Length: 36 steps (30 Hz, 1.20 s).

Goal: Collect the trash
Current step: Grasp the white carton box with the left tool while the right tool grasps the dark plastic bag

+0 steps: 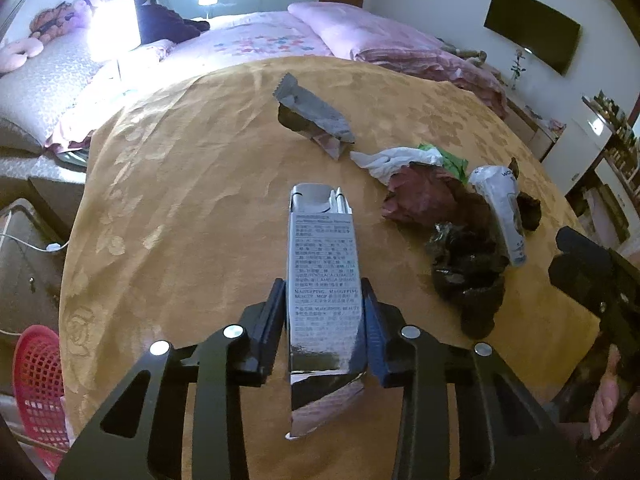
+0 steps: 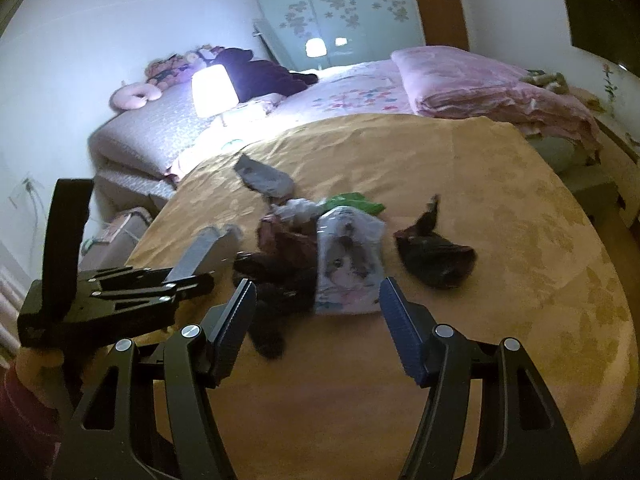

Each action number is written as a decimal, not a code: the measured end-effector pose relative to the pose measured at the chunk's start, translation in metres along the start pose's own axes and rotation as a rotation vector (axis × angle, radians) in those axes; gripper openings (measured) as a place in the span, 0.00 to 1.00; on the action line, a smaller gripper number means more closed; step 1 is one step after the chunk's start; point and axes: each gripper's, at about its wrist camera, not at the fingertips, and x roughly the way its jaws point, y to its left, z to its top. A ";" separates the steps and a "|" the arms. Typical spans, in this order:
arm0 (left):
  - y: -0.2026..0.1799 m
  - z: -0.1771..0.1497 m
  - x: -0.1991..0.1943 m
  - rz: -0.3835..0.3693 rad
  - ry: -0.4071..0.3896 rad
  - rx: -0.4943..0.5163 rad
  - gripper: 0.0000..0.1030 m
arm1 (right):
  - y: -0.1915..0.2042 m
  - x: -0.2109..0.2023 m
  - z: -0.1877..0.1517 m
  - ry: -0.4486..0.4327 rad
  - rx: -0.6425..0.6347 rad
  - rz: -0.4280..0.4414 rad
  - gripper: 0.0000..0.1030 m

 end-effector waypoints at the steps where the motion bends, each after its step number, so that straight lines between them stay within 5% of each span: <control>1: 0.001 -0.001 -0.001 0.002 -0.001 0.000 0.33 | 0.004 0.001 -0.001 0.004 -0.012 0.010 0.60; 9: 0.023 -0.011 -0.025 0.023 -0.022 -0.025 0.32 | 0.030 0.016 -0.003 0.039 -0.076 0.100 0.60; 18: 0.050 -0.027 -0.061 0.053 -0.065 -0.061 0.32 | 0.046 0.048 0.001 0.100 -0.119 0.045 0.54; 26: 0.067 -0.040 -0.072 0.062 -0.083 -0.107 0.32 | 0.076 0.046 -0.007 0.131 -0.180 0.178 0.54; 36: 0.075 -0.041 -0.077 0.072 -0.094 -0.128 0.32 | 0.075 0.057 -0.002 0.129 -0.191 0.116 0.54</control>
